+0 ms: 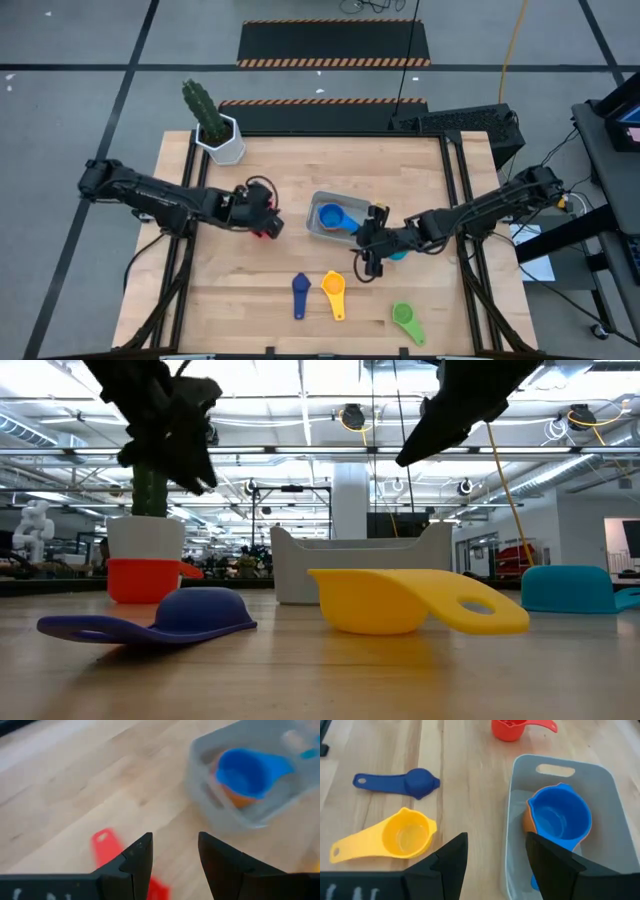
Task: Nest measuring cups in basket
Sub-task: Stack the red measuring cup into the blue measuring cup
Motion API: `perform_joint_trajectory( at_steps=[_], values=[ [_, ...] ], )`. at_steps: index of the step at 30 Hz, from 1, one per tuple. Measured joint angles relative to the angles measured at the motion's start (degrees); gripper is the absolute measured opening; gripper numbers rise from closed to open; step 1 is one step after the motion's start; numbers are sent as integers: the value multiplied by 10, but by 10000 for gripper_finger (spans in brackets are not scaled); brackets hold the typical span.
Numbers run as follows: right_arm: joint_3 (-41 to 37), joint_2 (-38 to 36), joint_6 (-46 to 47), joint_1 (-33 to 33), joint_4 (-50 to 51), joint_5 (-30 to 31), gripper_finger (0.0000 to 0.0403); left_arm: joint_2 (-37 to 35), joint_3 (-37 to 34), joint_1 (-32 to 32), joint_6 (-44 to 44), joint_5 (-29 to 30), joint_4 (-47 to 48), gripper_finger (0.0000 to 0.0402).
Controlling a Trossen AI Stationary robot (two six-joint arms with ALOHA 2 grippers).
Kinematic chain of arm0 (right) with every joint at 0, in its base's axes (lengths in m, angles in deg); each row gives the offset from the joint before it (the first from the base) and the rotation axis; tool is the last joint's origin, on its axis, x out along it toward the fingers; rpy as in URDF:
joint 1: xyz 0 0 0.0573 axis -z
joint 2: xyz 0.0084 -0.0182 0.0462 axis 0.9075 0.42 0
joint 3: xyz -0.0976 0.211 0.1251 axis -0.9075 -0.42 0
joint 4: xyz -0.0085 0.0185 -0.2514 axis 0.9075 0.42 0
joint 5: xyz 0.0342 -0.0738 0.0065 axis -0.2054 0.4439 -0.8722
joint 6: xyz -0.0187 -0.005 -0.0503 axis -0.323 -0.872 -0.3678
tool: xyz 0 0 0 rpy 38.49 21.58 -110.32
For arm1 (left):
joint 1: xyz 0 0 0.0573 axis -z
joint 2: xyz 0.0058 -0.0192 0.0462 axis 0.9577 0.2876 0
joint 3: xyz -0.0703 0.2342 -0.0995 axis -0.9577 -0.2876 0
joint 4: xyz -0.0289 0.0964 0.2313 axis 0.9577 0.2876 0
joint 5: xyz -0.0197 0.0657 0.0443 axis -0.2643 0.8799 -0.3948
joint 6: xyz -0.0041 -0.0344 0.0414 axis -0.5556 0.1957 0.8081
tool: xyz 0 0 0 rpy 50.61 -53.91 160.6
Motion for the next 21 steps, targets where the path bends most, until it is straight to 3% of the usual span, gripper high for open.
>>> perform_joint_trajectory(
  at_steps=[4,7,11,21],
  values=[
    [0,0,-25,1,0,0,194,19,45,-34,-45,-22,118,159],
    [0,0,-43,2,1,0,194,44,64,-67,-48,-75,169,159],
    [0,0,-64,2,10,0,194,80,75,-109,-26,-157,164,159],
    [0,0,-92,2,13,0,194,158,76,-178,12,-179,156,164]
  ],
)
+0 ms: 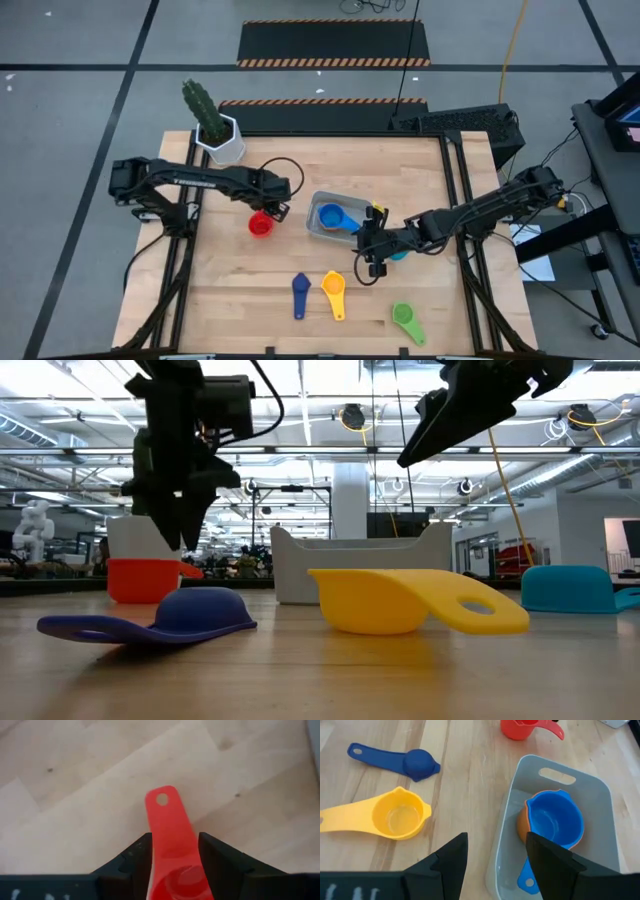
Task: Nest measuring cups in basket
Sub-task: Stack the red measuring cup into the blue measuring cup
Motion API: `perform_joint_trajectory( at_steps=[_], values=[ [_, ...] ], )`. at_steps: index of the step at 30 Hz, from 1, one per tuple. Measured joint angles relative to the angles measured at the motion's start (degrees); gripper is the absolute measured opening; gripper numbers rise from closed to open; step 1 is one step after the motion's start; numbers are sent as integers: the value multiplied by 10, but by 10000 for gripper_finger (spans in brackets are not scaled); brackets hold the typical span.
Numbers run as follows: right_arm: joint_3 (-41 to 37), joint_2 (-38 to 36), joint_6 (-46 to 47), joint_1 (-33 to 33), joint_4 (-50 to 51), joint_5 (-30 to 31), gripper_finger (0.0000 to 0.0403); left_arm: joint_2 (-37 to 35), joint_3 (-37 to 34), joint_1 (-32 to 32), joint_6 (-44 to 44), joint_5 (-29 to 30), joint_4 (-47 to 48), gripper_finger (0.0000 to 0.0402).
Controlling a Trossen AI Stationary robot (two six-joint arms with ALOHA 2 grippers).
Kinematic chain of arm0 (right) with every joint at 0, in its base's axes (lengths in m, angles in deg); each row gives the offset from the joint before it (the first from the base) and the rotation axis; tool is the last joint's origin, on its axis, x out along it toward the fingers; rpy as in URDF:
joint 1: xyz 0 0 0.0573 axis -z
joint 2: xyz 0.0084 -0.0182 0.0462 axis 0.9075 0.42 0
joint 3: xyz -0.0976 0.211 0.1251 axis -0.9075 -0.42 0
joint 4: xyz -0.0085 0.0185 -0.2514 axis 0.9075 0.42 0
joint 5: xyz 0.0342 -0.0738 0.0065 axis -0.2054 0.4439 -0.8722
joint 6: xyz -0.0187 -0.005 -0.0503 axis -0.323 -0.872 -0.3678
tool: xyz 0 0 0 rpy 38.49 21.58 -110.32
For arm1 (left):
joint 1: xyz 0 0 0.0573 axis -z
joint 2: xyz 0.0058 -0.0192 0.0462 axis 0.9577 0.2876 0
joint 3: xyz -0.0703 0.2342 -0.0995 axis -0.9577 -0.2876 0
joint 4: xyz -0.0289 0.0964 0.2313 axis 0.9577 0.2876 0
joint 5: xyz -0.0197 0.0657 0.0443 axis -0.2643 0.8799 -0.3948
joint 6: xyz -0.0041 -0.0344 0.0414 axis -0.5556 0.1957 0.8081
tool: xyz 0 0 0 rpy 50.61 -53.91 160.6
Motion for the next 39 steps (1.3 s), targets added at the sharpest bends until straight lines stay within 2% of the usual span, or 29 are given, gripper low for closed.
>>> perform_joint_trajectory(
  at_steps=[5,16,21,27,39],
  values=[
    [0,0,-8,0,0,0,194,13,0,-10,15,-16,5,202],
    [0,0,-19,8,0,0,194,44,0,-2,2,-26,-10,334],
    [-1,0,-18,8,-1,0,194,79,0,1,-21,-41,-24,351],
    [-1,0,-15,8,0,0,194,111,0,-5,-24,-49,-32,305],
    [-1,0,-15,8,-5,0,194,106,0,1,47,-91,-29,136]
  ],
)
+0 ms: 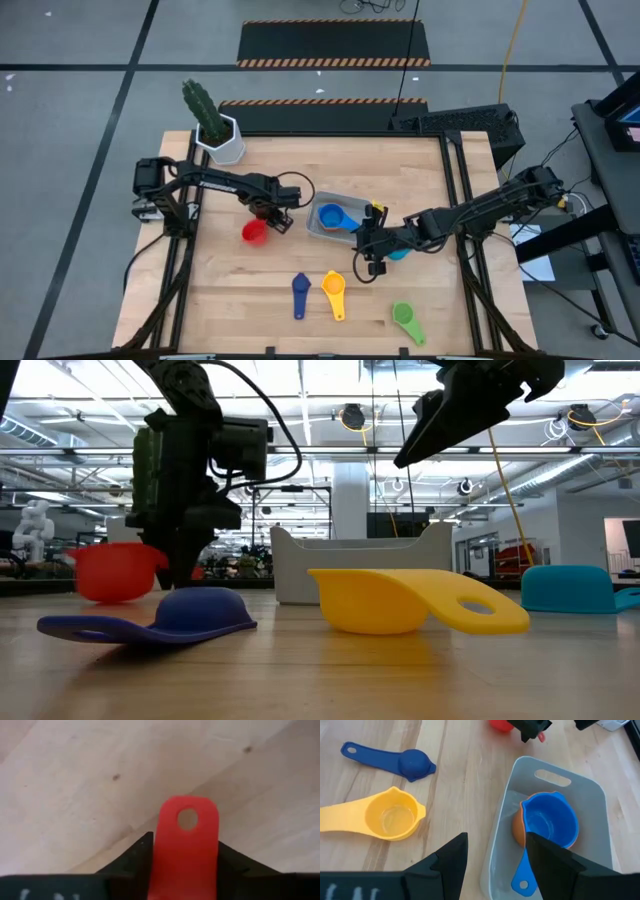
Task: Nest measuring cups in basket
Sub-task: Stack the red measuring cup into the blue measuring cup
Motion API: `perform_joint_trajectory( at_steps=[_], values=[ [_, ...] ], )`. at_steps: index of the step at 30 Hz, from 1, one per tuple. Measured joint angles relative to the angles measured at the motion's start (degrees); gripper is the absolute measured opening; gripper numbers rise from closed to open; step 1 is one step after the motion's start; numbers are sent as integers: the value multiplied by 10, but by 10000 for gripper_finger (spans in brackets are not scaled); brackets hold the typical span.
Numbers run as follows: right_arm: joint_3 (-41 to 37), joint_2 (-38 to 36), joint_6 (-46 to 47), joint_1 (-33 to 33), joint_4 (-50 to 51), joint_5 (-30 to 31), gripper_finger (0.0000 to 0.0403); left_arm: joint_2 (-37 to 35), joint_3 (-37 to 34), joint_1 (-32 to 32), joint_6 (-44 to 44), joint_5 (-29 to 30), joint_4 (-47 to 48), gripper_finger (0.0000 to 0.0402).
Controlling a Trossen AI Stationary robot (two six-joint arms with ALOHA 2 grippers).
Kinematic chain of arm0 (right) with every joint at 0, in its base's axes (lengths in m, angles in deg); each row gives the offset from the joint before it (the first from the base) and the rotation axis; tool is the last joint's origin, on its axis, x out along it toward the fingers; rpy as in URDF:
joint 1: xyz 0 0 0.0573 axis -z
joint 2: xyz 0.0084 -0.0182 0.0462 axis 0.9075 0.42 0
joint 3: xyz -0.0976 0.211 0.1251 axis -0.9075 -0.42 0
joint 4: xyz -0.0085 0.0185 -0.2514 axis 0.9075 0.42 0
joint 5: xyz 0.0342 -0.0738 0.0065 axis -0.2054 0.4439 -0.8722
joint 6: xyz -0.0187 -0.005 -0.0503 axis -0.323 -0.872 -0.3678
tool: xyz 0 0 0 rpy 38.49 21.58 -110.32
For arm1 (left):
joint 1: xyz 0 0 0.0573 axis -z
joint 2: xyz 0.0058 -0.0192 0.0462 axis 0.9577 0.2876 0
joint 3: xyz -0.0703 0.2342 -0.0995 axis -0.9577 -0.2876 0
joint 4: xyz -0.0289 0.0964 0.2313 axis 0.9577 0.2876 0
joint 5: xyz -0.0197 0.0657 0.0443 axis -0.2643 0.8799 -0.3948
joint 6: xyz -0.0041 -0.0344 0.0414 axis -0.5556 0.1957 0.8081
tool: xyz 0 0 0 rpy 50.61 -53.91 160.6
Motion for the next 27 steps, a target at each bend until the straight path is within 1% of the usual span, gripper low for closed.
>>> perform_joint_trajectory(
  at_steps=[4,7,10,14,18,19,24,27],
  values=[
    [0,0,4,0,-8,0,194,-1,0,7,15,-4,0,120],
    [0,0,10,0,-26,0,194,-5,0,17,30,-8,-1,121],
    [-20,0,0,0,-84,0,194,-15,1,29,44,-8,-2,111],
    [-50,0,-12,0,-136,-15,194,-36,2,47,55,-8,-1,70],
    [-62,0,-15,0,-133,-16,194,-60,2,67,62,-9,1,13],
    [-62,0,-15,0,-134,-16,194,-65,2,72,62,-9,2,7],
    [-62,0,-17,0,-148,-16,194,-94,2,96,69,-4,-3,3],
    [-62,0,-23,0,-167,-15,194,-116,2,113,69,18,-11,2]
  ],
)
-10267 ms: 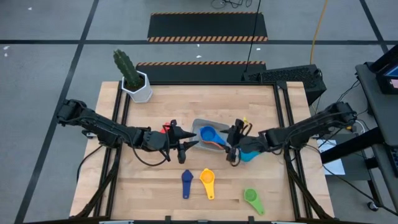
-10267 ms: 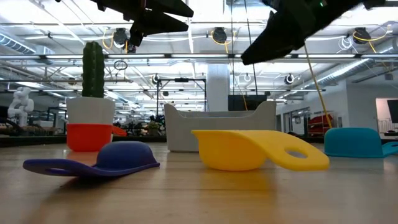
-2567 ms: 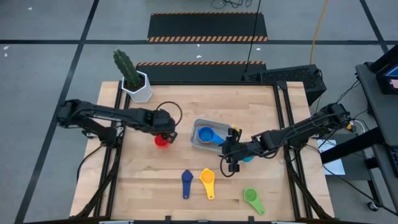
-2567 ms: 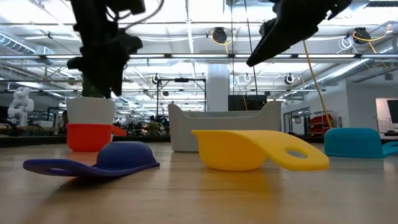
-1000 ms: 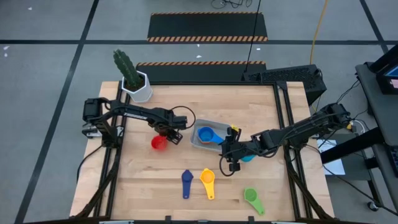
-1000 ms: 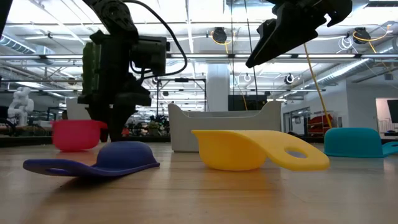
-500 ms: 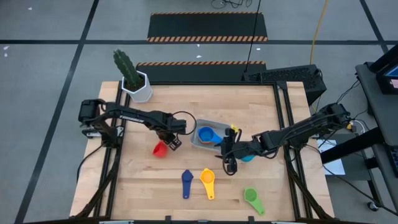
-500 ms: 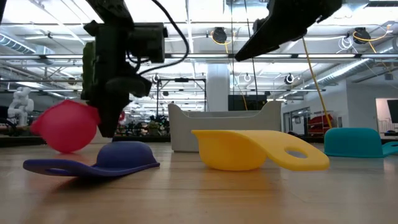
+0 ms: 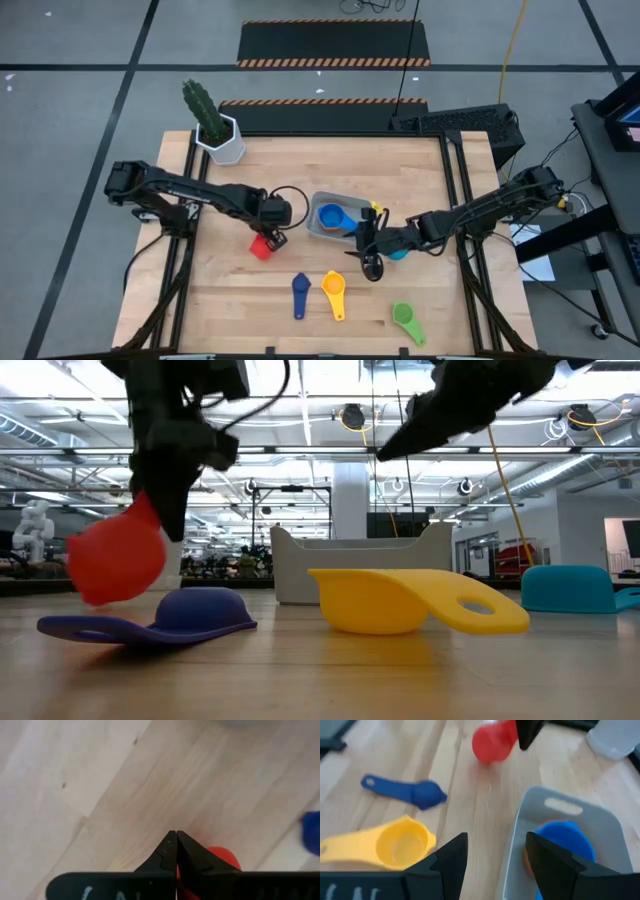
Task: Nest measuring cups in basket
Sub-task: Stack the red measuring cup into the blue measuring cup
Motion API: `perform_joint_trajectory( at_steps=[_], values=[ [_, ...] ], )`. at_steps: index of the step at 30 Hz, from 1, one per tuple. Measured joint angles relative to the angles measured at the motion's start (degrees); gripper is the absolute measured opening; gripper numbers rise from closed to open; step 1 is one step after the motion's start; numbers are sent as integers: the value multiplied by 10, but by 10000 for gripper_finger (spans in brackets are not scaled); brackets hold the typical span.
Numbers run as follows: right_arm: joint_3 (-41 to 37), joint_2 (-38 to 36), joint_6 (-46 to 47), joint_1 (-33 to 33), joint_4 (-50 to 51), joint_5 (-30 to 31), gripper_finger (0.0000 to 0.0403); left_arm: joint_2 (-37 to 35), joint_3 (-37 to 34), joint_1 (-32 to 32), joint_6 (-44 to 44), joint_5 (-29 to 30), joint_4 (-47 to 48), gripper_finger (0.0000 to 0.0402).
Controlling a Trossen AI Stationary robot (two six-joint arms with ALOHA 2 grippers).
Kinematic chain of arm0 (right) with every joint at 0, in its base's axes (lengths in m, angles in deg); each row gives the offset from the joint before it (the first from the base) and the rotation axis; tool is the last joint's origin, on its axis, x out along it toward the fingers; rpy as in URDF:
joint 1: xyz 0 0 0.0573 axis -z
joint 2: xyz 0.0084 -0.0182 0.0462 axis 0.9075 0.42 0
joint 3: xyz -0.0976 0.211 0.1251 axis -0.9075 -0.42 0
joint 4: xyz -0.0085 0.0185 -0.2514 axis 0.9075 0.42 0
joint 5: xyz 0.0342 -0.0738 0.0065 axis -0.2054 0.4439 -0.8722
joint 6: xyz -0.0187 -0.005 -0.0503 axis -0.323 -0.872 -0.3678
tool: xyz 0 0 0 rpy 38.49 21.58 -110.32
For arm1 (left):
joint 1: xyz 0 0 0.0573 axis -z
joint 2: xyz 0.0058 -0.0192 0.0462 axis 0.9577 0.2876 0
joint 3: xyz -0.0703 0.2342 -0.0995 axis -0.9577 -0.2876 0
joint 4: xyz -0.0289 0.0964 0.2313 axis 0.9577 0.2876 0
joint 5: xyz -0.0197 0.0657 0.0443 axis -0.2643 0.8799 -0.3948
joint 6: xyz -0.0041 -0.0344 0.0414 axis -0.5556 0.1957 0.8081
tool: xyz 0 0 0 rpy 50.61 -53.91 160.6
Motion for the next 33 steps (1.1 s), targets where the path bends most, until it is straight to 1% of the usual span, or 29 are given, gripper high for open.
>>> perform_joint_trajectory(
  at_steps=[7,9,11,13,17,21,23,26,30,33],
  values=[
    [0,0,4,0,-84,-1,194,-47,0,41,50,32,-108,2],
    [0,1,11,0,-99,0,194,-53,0,52,61,49,-120,1],
    [0,4,17,0,-109,0,194,-54,0,64,67,77,-110,1],
    [0,7,24,0,-112,0,194,-53,0,77,76,113,-76,1],
    [0,11,29,0,-115,0,194,-43,0,98,72,224,-5,1],
    [0,15,29,0,-122,9,194,-45,0,110,64,315,8,1],
    [0,18,29,0,-131,16,194,-42,0,119,71,335,12,1],
    [0,20,28,0,-129,16,194,-16,-1,129,75,342,13,1],
    [0,24,22,0,-130,16,194,18,-1,150,96,376,7,1],
    [0,28,21,0,-132,16,194,37,-1,160,95,388,-1,1]
  ],
)
